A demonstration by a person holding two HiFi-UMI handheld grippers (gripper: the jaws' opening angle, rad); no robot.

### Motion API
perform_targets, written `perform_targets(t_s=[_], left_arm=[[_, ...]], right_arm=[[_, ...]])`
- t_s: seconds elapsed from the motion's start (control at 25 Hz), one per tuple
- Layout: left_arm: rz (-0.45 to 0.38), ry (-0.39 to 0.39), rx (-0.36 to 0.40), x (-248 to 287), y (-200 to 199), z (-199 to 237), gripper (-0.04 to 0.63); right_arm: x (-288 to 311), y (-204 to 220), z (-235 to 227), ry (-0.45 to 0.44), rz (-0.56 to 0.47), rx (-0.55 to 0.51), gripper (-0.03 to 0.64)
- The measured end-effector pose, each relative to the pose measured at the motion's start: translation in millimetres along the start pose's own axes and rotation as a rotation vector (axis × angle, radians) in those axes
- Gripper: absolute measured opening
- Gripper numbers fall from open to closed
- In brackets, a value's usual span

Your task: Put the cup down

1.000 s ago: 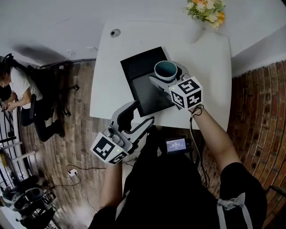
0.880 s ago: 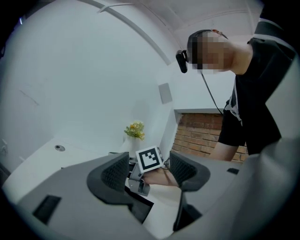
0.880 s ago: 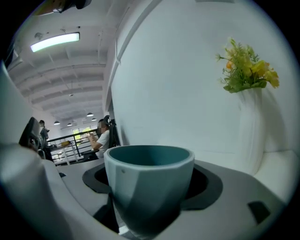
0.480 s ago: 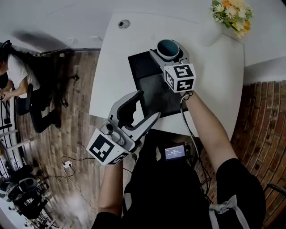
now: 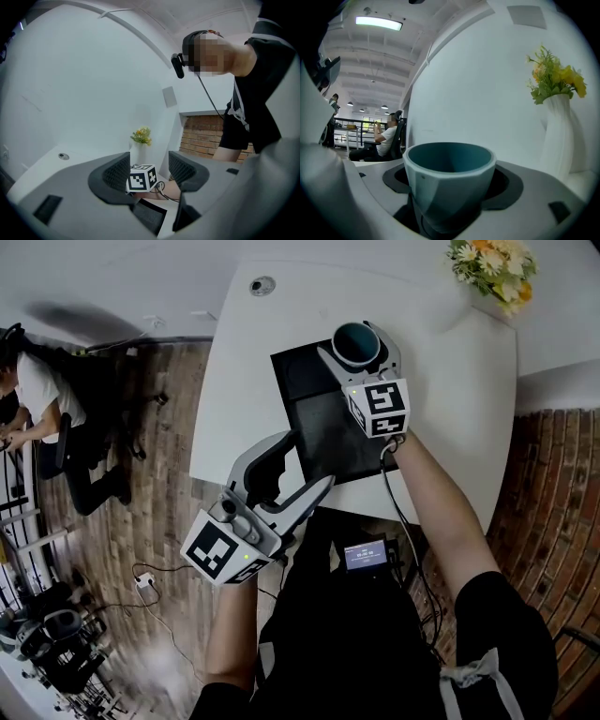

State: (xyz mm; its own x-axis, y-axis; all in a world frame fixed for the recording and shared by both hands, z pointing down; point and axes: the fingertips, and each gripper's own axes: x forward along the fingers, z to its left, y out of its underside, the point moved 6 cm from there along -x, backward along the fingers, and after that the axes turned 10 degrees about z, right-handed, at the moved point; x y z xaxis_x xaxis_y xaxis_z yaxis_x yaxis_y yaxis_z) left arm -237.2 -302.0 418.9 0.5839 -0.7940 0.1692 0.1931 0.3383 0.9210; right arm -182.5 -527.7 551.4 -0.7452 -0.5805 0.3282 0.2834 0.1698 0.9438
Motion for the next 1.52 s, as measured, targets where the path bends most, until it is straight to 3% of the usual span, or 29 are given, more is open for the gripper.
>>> perform_targets(t_s=[0.52,0.72,0.96,1.4,1.52], left_arm=[[0.008,0.015,0.024,1.9,-5.8,-8.0,0.259],[-0.005,0.023,0.011,-1.7,-8.1,-8.2,0.259],[-0.007,0.022,0.027,-4.5,-11.1,-13.3,0.259],[0.045,0.012,0.032,-12.1,7.6,-15.8,0.259],[0.066,0.008,0.035,-11.4,15.5,-13.2,0.259]], right_arm=[[1.6,0.8,-1.9,-0.062,0.057,-0.09,0.406],[-3.8,-1.6,-5.1,-0.099,0.049,-0.054,0.497],[-22.3,-0.2,-10.4,-0.087,0.072,-0.057,0.497],[-84.9,8.3,-16.0,-0.049,0.124,0.046,0.495],[-103.2,5.5,-8.2,-0.097,0.17,0.068,0.494]])
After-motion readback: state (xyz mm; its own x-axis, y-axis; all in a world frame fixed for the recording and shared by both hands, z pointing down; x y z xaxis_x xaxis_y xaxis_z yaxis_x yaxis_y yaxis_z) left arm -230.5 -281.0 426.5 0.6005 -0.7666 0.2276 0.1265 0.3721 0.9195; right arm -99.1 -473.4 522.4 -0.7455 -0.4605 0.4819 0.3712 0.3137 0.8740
